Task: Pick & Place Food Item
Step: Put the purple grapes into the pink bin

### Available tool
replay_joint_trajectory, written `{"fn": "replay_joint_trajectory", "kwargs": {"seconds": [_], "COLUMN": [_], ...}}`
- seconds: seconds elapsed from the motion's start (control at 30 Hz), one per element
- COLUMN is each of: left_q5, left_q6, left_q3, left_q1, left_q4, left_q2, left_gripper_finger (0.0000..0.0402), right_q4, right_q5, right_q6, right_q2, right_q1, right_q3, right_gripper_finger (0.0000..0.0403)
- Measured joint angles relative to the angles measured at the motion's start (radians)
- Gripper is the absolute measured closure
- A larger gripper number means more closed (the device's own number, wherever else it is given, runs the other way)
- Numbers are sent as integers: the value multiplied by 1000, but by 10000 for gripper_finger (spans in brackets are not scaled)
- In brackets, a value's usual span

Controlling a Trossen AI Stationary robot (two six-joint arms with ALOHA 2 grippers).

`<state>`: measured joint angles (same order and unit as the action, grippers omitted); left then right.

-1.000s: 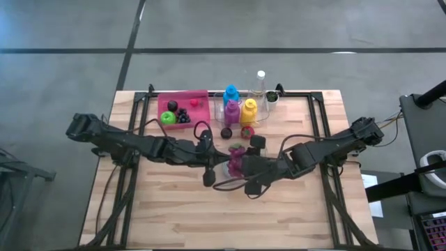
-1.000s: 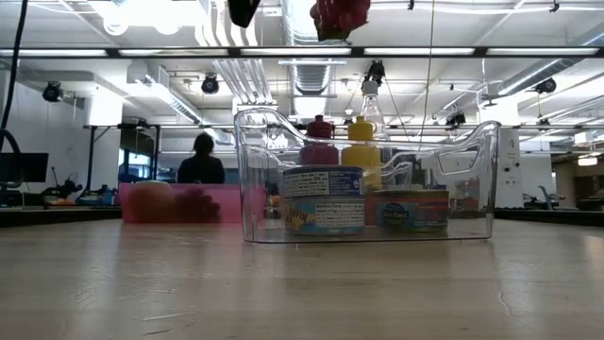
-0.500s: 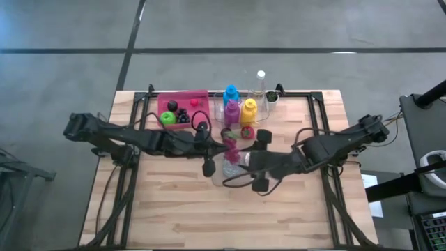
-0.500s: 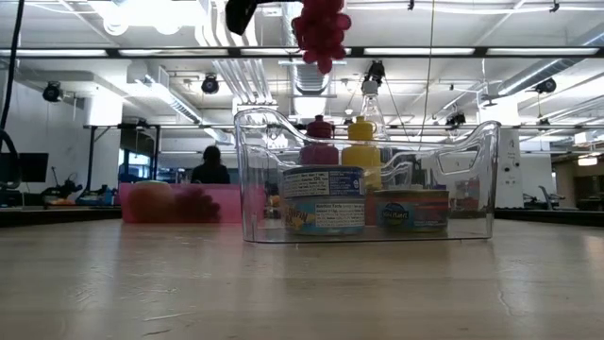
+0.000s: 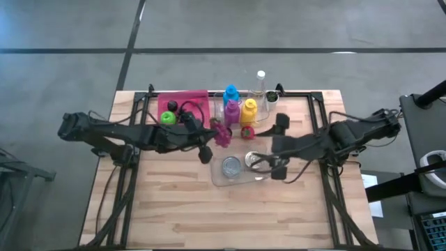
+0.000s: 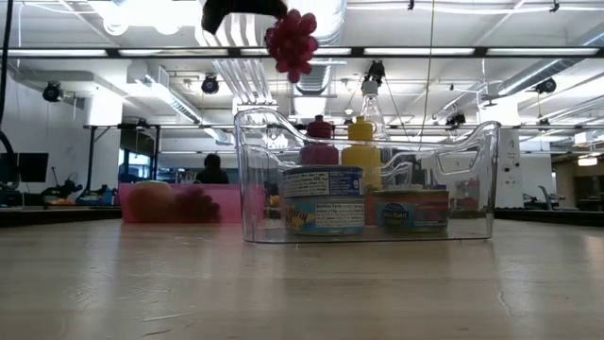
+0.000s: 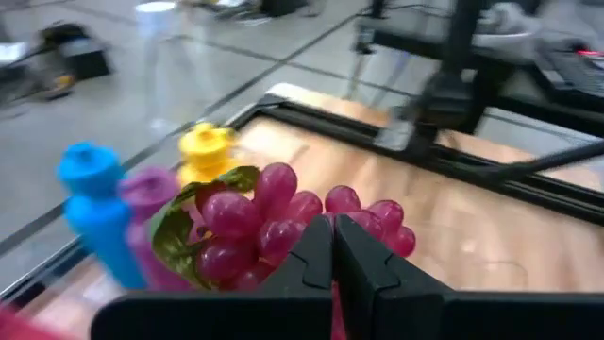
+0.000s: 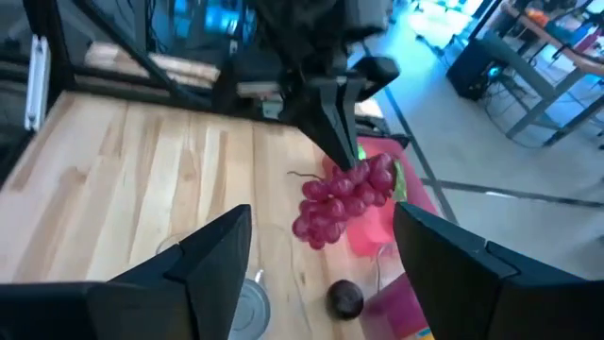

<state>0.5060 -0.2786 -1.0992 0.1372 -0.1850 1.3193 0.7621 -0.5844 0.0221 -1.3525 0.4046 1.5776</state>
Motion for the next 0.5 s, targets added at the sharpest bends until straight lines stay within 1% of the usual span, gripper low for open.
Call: {"fn": "replay_joint_trajectory", "kwargs": {"seconds": [0.1,0.2,0.3,0.4,0.5], "left_q5": [42,85,86,82,67], "left_q6": [-46,-106,-136,-142,-142], "left_q3": [0,0,0,1,18], "left_q1": [-40,-107,-201,-318,-443], "left_q4": [-79,-176,-256,-319,-345], "left_q2": [-17,-29,-31,-27,-26], "left_gripper_finger": [401,401,401,401,401], "right_q4": [4,7,8,9,9], "right_q5": [-1,-1,-1,-2,-3], "right_q6": [1,2,5,12,13], "right_q2": [42,79,108,129,137], "right_q1": [0,0,1,1,1], "right_q3": [0,0,-1,-2,-2], "right_gripper_finger": [140,135,130,126,124]}}
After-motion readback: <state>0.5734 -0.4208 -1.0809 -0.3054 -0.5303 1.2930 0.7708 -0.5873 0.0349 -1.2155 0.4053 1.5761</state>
